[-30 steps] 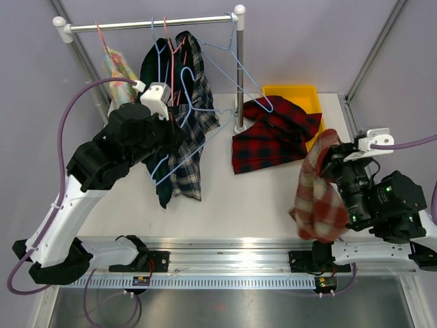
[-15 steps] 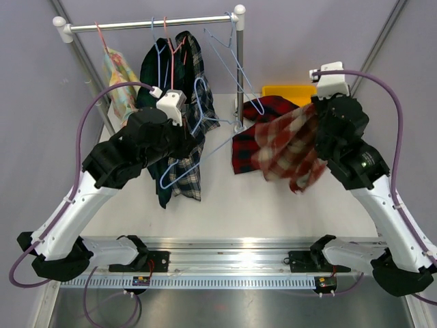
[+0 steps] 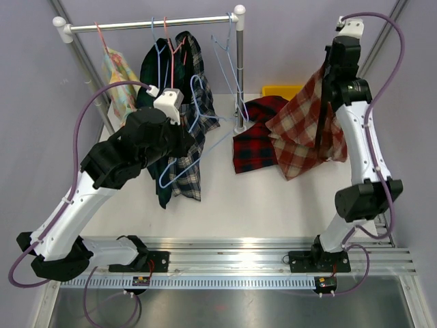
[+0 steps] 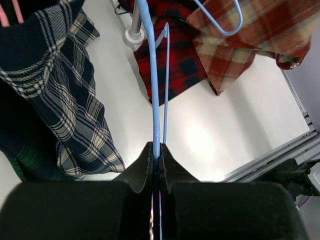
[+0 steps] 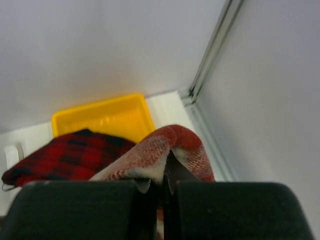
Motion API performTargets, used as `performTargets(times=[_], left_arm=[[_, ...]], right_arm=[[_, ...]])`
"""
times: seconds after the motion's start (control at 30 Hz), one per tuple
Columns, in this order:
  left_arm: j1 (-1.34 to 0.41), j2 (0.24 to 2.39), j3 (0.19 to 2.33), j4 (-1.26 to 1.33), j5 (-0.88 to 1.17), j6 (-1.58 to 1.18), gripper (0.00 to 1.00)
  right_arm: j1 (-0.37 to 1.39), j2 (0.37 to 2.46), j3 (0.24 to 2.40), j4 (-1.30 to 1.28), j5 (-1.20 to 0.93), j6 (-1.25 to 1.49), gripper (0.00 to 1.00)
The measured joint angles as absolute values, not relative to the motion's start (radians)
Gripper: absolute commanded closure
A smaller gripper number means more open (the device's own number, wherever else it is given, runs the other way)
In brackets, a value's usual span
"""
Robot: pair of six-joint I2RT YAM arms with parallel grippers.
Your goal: Remove the skirt from the hanger
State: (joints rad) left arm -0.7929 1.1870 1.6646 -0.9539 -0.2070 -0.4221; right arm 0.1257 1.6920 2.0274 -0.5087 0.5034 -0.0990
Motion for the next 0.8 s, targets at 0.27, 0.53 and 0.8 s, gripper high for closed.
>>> performTargets(times=[0.27,0.53,0.8], left_arm=[[-0.793,1.320,1.878,-0.999,-0.300,-0.381,1.00],[-0.791,1.636,2.234,-0.986,-0.434,-0.269,1.00],[-0.730,1.787,2.349,-0.904,-0.510,-0.199,1.00]], right_arm=[[0.102,1.843,1.767,-0.518,0.276,0.112,0.96],[0.105,1.821,1.621,-0.482,0.091,0.345,0.01],[0.173,1.523,1.122,-0.363,-0.041,0.481,0.01]])
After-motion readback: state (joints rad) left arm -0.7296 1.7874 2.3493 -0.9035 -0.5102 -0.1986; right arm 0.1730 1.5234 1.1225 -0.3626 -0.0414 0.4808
